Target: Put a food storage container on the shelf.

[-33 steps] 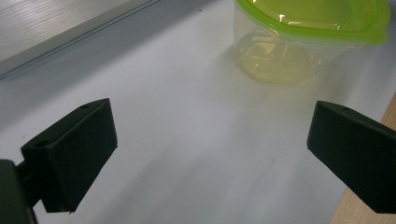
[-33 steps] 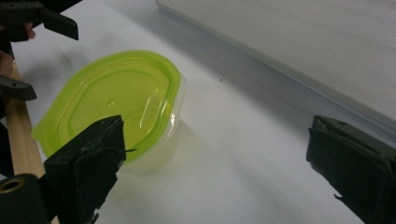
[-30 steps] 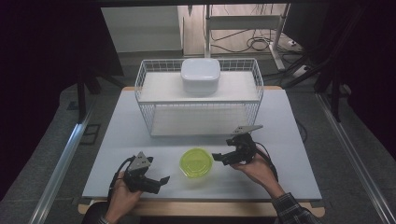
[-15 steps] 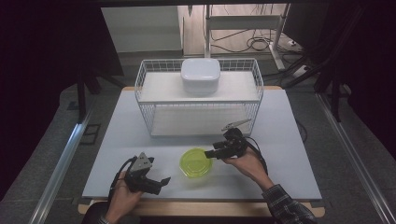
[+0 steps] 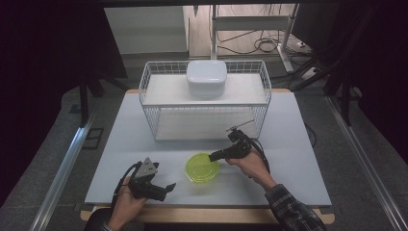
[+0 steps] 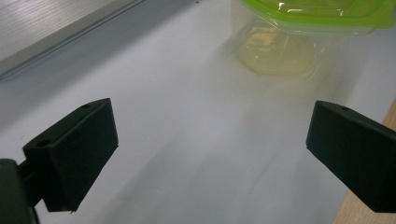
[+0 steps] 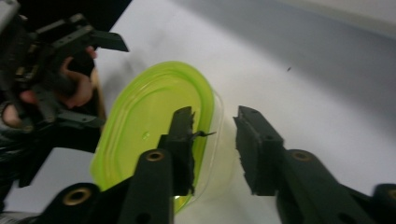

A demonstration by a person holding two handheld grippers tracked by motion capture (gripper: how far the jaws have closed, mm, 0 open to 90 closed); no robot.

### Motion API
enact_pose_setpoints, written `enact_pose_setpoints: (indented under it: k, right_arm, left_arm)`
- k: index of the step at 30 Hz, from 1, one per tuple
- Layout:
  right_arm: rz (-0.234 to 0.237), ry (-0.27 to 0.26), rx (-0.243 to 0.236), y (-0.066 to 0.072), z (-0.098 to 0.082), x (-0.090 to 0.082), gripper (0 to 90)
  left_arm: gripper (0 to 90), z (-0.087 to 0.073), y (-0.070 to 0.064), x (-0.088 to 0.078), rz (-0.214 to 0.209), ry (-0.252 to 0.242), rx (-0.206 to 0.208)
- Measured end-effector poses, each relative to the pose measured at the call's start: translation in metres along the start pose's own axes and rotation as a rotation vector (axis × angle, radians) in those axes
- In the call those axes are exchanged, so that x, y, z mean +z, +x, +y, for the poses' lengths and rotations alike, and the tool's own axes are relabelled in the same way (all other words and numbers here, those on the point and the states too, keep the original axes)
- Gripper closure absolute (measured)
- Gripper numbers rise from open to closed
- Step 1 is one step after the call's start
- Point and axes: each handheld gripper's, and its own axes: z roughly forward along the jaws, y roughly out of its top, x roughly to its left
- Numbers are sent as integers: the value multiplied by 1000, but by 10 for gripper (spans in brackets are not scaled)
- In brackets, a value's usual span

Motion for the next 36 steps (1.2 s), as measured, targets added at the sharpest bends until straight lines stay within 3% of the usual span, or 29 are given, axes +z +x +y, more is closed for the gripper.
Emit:
enact_pose_setpoints:
  k: [4,7,9,36]
  right_arm:
    - [26,18,11,2,-1,-2,799]
    - [19,26,16,7,-1,-4,808]
    - [38,22,20,9,-2,-5,814]
    - [59,-151,36,13,-7,-47,823]
  left_arm:
    - [22,0,0,0,3,4,1]
    - [23,0,0,0,3,3,0]
    - [24,0,0,0,3,-1,-4]
    - [24,-1,2,-1,4,-9,-19]
